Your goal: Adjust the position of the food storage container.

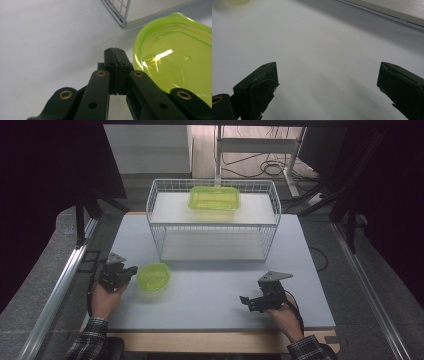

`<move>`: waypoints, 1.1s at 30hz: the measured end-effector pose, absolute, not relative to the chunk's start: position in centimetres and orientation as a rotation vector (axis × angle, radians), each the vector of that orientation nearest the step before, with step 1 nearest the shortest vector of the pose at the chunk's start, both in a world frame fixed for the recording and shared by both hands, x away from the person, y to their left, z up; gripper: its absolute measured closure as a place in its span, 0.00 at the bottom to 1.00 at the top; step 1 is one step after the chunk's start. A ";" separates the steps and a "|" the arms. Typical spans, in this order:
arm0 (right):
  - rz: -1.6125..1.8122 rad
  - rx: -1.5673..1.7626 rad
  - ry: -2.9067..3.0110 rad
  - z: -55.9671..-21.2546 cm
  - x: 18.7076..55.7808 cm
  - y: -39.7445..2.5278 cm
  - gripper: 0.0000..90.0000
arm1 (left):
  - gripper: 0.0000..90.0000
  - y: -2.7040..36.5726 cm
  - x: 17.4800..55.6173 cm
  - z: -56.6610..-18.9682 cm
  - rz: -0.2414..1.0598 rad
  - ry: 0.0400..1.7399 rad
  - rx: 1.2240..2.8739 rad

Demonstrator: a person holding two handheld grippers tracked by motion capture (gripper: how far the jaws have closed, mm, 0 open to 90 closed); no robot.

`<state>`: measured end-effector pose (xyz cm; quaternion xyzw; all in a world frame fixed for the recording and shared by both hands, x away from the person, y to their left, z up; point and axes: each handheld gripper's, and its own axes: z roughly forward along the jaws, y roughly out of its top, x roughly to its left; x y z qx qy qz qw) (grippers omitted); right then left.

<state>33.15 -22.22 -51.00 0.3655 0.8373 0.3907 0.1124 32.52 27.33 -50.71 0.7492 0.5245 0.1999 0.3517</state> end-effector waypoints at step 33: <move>1.126 1.056 2.478 -51.1 33.2 -22.0 0.04 | 0.99 23.8 31.5 -50.3 0.515 1.324 1.994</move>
